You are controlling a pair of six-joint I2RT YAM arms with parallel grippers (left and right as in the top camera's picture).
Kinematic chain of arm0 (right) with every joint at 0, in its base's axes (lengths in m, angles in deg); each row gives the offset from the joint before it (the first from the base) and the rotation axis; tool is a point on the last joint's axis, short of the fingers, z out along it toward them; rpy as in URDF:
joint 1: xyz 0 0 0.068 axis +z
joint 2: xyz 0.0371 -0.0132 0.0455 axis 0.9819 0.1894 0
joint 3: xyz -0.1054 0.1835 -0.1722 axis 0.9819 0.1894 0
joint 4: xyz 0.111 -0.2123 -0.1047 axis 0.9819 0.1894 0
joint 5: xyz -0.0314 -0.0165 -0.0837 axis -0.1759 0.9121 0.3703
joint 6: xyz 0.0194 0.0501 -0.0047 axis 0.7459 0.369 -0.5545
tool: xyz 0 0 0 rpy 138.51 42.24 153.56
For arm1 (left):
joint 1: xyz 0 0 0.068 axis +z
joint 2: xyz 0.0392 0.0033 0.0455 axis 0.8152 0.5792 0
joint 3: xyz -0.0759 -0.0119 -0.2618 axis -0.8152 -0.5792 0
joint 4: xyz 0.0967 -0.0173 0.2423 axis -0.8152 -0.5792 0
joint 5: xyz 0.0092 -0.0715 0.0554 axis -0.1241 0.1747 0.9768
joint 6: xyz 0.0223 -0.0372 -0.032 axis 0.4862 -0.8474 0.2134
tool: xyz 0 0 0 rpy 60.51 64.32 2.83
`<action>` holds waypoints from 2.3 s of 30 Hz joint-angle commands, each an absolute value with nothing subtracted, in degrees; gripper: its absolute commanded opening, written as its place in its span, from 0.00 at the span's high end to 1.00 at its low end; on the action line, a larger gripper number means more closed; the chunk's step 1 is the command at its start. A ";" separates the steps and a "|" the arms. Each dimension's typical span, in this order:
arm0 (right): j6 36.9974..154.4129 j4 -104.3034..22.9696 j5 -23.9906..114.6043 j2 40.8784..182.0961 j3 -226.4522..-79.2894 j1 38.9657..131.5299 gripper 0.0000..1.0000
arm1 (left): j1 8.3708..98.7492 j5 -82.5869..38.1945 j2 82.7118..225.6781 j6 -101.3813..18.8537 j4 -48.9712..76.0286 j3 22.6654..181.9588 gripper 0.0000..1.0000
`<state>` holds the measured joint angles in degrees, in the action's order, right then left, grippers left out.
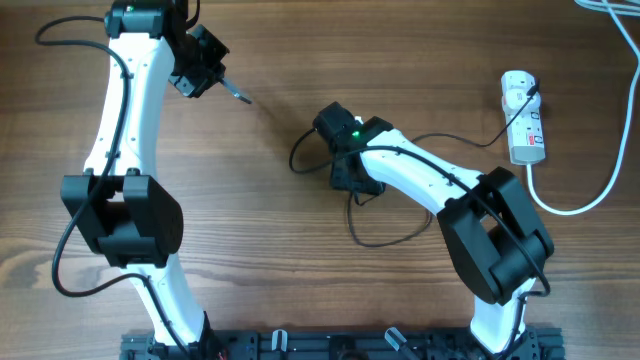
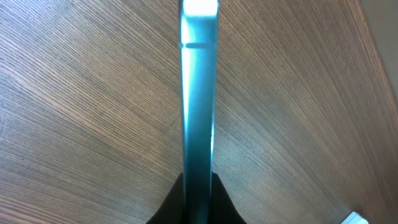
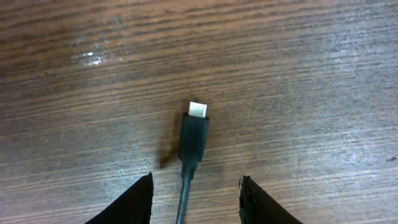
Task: Plug charger to phone and switch on socket
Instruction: 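Grasp the black USB-C plug with the right gripper, then lift the plug with the right gripper toward the phone's bottom port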
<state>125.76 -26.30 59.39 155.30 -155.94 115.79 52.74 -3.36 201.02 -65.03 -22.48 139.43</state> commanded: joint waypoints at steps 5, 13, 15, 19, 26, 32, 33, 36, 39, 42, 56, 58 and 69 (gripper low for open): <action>126.94 -26.69 59.35 158.67 -155.37 116.03 0.55 | 52.59 -2.39 199.54 -63.72 -22.44 140.41 0.96; 126.85 -26.08 57.86 160.89 -155.37 115.97 0.69 | 52.59 -2.39 199.54 -63.72 -22.59 140.41 0.96; 126.85 -26.08 57.86 160.89 -155.37 115.99 0.74 | 52.59 -2.39 199.54 -63.72 -22.61 140.41 0.96; 126.90 -26.27 58.56 160.89 -155.37 115.81 0.78 | 52.59 -2.39 199.54 -63.72 -22.61 140.41 0.96; 126.98 -26.49 59.81 160.89 -155.37 115.77 0.78 | 52.59 -2.39 199.54 -63.72 -22.61 140.41 0.96; 126.96 -26.75 59.83 160.89 -155.37 115.77 0.83 | 52.59 -2.39 199.54 -63.72 -22.61 140.41 0.96; 126.94 -26.75 59.83 160.89 -155.37 115.77 0.84 | 52.59 -2.39 199.54 -63.72 -22.61 140.41 0.96; 126.96 -26.78 59.85 160.89 -155.37 115.77 0.85 | 52.59 -2.39 199.54 -63.72 -22.61 140.41 0.96; 126.92 -26.93 59.85 160.89 -155.37 115.77 0.85 | 52.59 -2.39 199.54 -63.72 -22.61 140.41 0.96; 126.81 -27.28 59.87 160.89 -155.37 115.77 0.91 | 52.59 -2.39 199.54 -63.72 -22.61 140.41 0.96; 114.74 -26.84 49.08 157.40 -157.95 115.77 0.96 | 52.59 -19.14 199.54 -53.19 -16.56 140.41 0.96; 110.66 -26.73 44.44 152.87 -157.97 115.77 0.96 | 52.59 -23.57 199.54 -53.10 -14.04 140.41 0.96; 93.04 -28.35 31.46 128.20 -157.97 115.88 0.96 | 47.91 -50.13 199.54 -36.68 -7.16 140.41 0.96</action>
<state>96.14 -27.65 34.13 131.15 -157.36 115.71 50.14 -40.71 201.02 -41.84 -7.92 139.40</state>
